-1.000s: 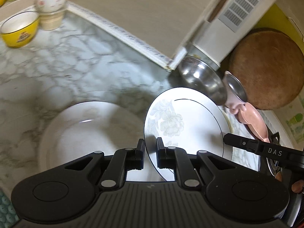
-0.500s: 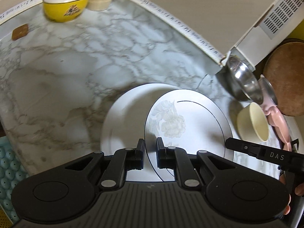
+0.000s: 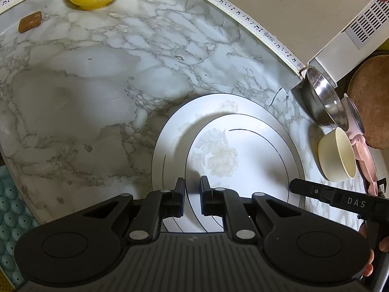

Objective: Organize plates and bowls
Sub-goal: 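Open both grippers and lift them away from the stacked plates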

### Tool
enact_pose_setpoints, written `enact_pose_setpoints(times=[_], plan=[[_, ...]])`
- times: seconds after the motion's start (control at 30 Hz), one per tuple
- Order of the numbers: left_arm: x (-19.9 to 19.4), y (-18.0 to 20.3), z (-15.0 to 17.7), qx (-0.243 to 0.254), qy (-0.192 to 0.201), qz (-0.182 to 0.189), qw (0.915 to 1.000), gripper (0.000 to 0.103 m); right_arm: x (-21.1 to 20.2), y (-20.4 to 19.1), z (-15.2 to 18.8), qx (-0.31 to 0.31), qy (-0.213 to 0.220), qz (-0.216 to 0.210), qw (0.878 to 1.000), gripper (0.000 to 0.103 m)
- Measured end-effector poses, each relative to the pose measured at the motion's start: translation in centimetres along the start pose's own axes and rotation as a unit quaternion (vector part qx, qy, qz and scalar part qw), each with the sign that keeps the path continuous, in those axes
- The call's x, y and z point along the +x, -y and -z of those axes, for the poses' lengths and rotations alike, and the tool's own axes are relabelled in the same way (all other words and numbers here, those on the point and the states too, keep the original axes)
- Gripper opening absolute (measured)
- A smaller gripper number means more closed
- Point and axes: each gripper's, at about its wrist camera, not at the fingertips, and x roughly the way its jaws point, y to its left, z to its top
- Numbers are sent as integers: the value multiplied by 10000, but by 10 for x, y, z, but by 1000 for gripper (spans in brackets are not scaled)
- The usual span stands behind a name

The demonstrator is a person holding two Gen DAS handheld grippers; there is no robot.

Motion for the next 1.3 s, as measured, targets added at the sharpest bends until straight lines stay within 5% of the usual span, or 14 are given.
enact_pose_setpoints(times=[0.7, 1.3], plan=[[0, -12, -8, 95, -43, 67, 9999, 10, 6, -7, -3, -77, -8, 195, 9998, 9], [-10, 22, 5, 947, 405, -118, 9946, 11, 9, -19, -1, -478, -23, 274, 9985, 10]])
